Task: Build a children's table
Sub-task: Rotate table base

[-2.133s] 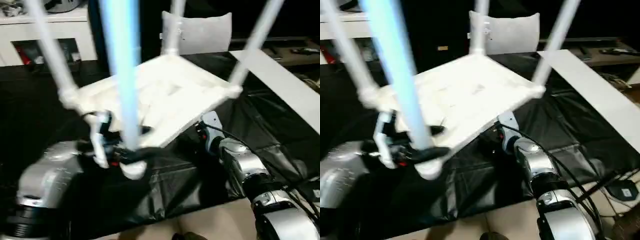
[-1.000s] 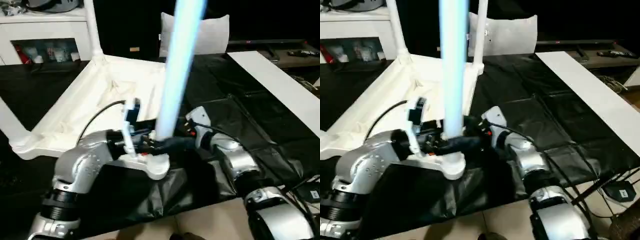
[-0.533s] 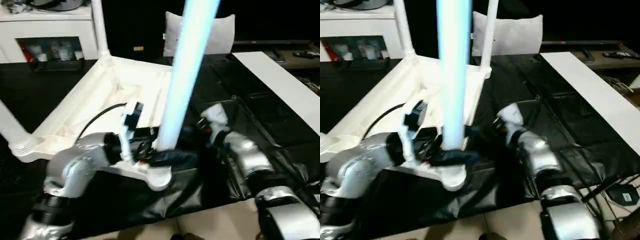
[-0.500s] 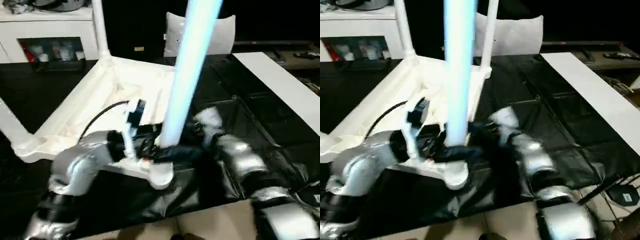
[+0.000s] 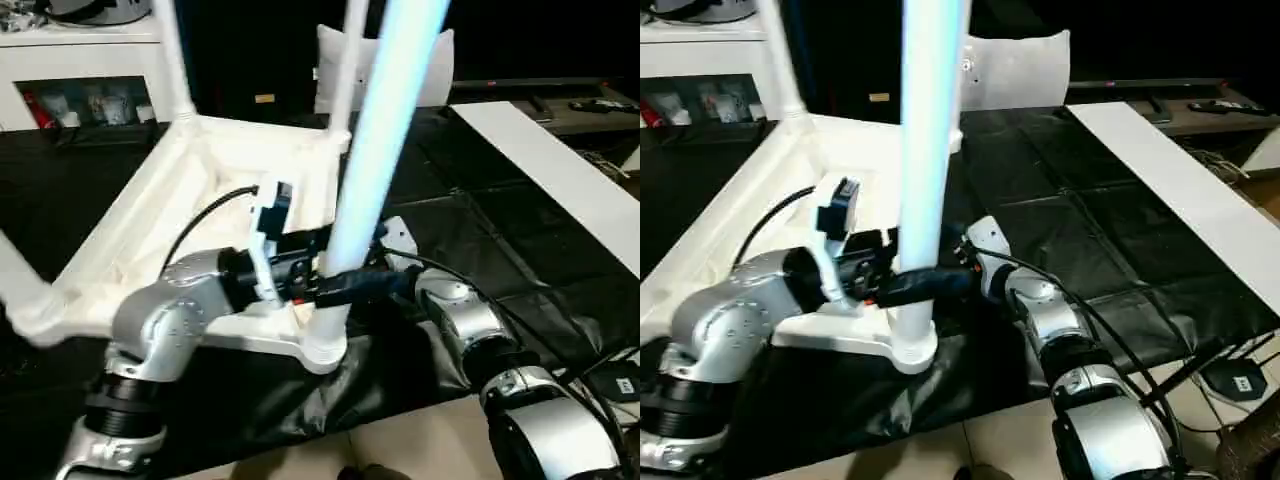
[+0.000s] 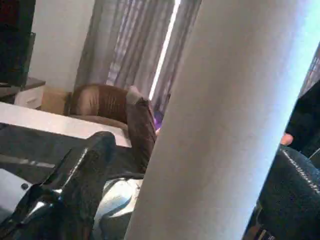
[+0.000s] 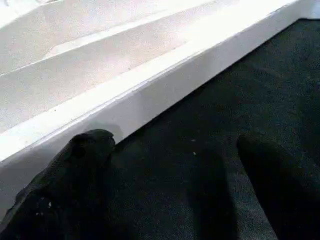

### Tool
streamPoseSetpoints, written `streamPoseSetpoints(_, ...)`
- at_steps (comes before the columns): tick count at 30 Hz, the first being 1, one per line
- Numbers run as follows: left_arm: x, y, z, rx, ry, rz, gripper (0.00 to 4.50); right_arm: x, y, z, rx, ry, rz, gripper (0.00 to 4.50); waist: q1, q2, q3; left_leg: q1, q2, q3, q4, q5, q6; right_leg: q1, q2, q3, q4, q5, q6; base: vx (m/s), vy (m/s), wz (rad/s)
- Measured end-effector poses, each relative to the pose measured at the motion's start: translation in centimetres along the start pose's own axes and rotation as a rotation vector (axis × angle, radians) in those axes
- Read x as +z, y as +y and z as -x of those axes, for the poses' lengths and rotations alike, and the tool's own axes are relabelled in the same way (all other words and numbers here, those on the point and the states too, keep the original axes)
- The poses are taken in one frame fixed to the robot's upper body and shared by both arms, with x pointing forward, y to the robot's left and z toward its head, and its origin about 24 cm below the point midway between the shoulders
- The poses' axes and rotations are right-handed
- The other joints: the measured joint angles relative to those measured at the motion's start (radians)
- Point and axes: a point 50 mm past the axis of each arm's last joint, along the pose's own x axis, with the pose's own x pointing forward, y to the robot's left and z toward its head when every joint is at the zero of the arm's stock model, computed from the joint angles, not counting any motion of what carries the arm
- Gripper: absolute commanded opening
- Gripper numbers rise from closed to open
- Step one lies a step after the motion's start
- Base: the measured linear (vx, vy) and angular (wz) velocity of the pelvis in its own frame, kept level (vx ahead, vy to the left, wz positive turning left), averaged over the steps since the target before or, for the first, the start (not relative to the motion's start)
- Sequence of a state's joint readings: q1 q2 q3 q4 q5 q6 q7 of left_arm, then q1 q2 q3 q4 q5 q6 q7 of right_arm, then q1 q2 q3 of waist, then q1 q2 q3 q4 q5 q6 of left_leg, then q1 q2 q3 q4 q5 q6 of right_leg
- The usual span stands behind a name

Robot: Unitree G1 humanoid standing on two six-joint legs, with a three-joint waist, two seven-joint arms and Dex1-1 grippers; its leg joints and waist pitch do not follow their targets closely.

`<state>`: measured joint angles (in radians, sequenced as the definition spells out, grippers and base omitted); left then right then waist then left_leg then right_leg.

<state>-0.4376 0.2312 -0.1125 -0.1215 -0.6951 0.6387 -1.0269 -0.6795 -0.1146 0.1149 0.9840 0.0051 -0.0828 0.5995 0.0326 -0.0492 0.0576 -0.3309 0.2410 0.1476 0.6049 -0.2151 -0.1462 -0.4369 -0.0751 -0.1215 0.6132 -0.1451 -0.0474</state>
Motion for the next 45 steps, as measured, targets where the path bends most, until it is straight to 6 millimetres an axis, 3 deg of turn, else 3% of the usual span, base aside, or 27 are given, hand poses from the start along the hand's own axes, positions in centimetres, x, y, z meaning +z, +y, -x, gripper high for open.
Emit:
streamPoseSetpoints(6, 0.0, -0.4, -0.8, -0.034, -0.003, 0.001, 4.47, -0.3, -0.4, 0.6, -0.01, -0.009, 0.005, 4.5, 0.002, 0.001, 0.0, 0.0, 0.0, 0.0, 0.0, 0.0, 0.0, 0.0, 0.0, 0.0, 0.0, 0.0, 0.0, 0.0, 0.0, 0.0)
streamPoseSetpoints(16, 0.9, 3.7, -1.5, 0.252, 0.02, -0.218, 4.47, -0.3, -1.0, 1.7, -0.015, -0.068, 0.0, 4.5, 0.003, 0.001, 0.0, 0.0, 0.0, 0.0, 0.003, 0.0, 0.0, 0.001, 0.0, 0.0, -0.001, 0.002, 0.001, 0.0, 0.0, 0.0)
streamPoseSetpoints(21, 1.3, 5.0, -1.3, 0.377, 0.004, -0.299, 4.47, -1.0, -2.4, 3.9, -0.031, -0.069, 0.023, 4.5, 0.01, 0.002, -0.001, -0.001, -0.001, -0.001, 0.004, 0.001, 0.001, 0.002, 0.0, 0.0, -0.002, 0.003, 0.003, 0.0, 0.0, 0.0)
streamPoseSetpoints(25, 1.0, 5.1, -1.0, 0.38, 0.013, -0.313, 4.47, -1.2, -2.8, 5.5, -0.022, -0.093, 0.013, 4.5, 0.01, 0.003, -0.001, -0.001, -0.001, -0.001, 0.003, 0.001, 0.001, 0.002, 0.0, 0.0, -0.003, 0.003, 0.003, 0.0, 0.0, 0.0)
streamPoseSetpoints(31, -1.8, 4.4, 1.5, 0.295, 0.123, -0.234, 4.47, -0.1, -3.7, 7.5, -0.067, -0.151, 0.018, 4.5, 0.016, 0.006, -0.002, -0.002, -0.001, -0.001, 0.0, 0.0, 0.001, 0.0, 0.0, 0.0, -0.003, 0.003, 0.003, 0.0, 0.0, 0.0)
streamPoseSetpoints(36, -4.0, 3.9, 4.6, 0.227, 0.319, -0.16, 4.47, 0.0, -2.7, 9.0, -0.004, -0.162, -0.044, 4.5, 0.023, 0.007, -0.002, 0.0, -0.001, -0.001, -0.001, 0.0, 0.001, 0.001, 0.0, 0.0, -0.004, 0.003, 0.003, 0.0, 0.0, 0.0)
streamPoseSetpoints(45, -4.8, 6.5, 6.9, 0.298, 0.581, -0.257, 3.92, -0.5, -1.7, 11.1, 0.093, -0.09, -0.075, 4.5, 0.029, 0.008, -0.003, -0.002, -0.002, -0.002, -0.001, 0.001, 0.003, 0.008, 0.0, -0.002, -0.02, 0.007, 0.009, 0.0, 0.0, 0.0)
